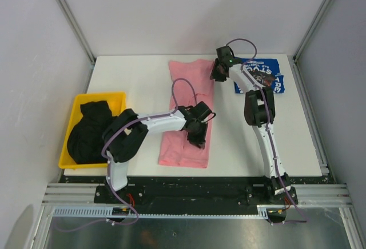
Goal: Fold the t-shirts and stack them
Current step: Rotate the tshirt 90 degrees
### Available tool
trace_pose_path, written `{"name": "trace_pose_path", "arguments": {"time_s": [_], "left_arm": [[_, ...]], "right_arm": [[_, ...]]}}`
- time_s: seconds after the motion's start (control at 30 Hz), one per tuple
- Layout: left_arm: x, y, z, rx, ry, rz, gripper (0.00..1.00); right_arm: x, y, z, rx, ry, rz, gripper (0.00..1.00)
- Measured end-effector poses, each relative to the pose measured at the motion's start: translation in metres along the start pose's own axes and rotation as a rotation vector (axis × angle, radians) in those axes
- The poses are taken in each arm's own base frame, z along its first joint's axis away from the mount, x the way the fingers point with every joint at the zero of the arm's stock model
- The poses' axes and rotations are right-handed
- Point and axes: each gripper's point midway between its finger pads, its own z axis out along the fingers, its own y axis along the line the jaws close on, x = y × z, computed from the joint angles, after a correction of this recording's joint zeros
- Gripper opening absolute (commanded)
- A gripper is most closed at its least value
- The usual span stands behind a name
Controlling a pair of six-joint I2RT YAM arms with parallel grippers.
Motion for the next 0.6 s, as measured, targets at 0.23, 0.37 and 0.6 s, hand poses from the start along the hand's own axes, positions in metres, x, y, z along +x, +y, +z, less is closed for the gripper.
{"name": "trace_pose_path", "arguments": {"time_s": [0.23, 0.37, 0.6], "left_arm": [[-0.032, -0.035, -0.016, 0.094, -0.071, 0.009, 0.43], [-0.042, -0.044, -0.058, 0.156, -0.157, 0.013, 0.43], [-0.03, 0.006, -0.155, 0.221, -0.399, -0.081, 0.39]], "right_arm": [[-0.019, -0.026, -0.005, 0.028, -0.009, -0.002, 0.52], [-0.012, -0.033, -0.037, 0.044, 0.031, 0.001, 0.51], [0.033, -0.007, -0.18, -0.086, 0.046, 0.011, 0.47]]}}
